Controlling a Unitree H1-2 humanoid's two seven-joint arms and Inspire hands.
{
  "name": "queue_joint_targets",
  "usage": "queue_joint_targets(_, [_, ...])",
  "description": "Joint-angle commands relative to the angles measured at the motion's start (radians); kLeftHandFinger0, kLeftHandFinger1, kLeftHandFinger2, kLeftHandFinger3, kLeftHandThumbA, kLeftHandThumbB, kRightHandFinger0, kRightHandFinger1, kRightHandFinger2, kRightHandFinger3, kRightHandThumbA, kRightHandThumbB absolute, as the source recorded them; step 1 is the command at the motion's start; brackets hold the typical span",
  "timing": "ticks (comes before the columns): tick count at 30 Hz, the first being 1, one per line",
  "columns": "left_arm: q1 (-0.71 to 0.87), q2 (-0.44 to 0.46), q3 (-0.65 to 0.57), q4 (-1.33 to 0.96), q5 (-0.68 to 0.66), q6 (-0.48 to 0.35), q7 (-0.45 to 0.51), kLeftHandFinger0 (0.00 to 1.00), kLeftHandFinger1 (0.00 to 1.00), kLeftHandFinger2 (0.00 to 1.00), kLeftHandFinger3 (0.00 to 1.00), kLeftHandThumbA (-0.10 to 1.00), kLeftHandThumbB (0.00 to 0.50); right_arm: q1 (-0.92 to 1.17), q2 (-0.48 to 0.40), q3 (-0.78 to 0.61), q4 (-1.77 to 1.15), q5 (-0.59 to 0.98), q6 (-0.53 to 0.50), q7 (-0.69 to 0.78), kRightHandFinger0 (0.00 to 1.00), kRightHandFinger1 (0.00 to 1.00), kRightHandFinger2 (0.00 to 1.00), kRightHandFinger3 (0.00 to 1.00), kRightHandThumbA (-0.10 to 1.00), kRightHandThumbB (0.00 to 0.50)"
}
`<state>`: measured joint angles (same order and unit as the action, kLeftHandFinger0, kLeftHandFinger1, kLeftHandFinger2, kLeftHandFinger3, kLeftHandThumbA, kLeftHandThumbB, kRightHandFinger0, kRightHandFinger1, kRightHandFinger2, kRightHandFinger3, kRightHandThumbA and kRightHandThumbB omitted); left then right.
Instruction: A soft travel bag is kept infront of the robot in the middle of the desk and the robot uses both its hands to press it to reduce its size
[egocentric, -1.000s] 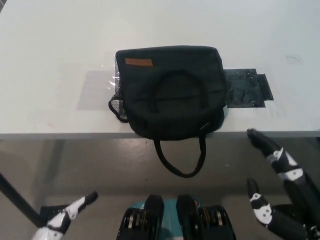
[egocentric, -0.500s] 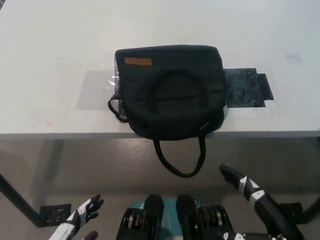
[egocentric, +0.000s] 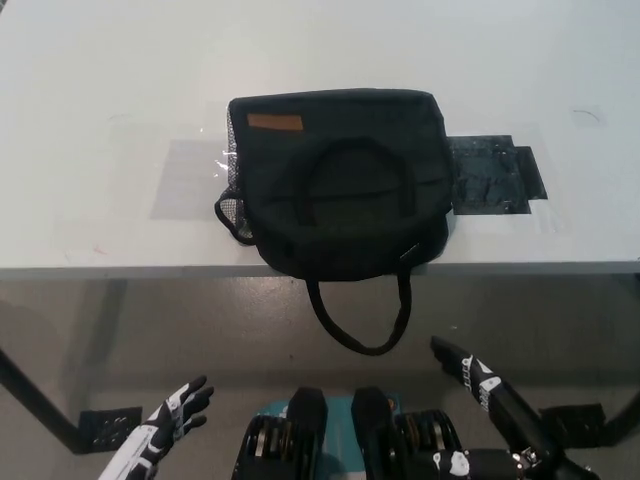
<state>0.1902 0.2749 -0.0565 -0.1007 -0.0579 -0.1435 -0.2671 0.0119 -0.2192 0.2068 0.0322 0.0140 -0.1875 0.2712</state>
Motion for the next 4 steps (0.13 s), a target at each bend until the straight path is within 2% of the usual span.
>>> queue_joint_targets(1, [-0.017, -0.009, 0.007, 0.010, -0.008, -0.018, 0.007, 1.00, 1.00, 1.00, 1.00, 1.00, 0.330, -0.021, 0.004, -0.019, -0.004, -0.006, -0.060, -0.008, 1.00, 1.00, 1.00, 1.00, 1.00, 0.500])
queue_joint_targets(4, [-0.021, -0.012, 0.007, 0.014, 0.024, -0.006, 0.022, 1.00, 1.00, 1.00, 1.00, 1.00, 0.326, -0.021, 0.004, -0.022, 0.000, 0.000, -0.056, -0.003, 1.00, 1.00, 1.00, 1.00, 1.00, 0.500])
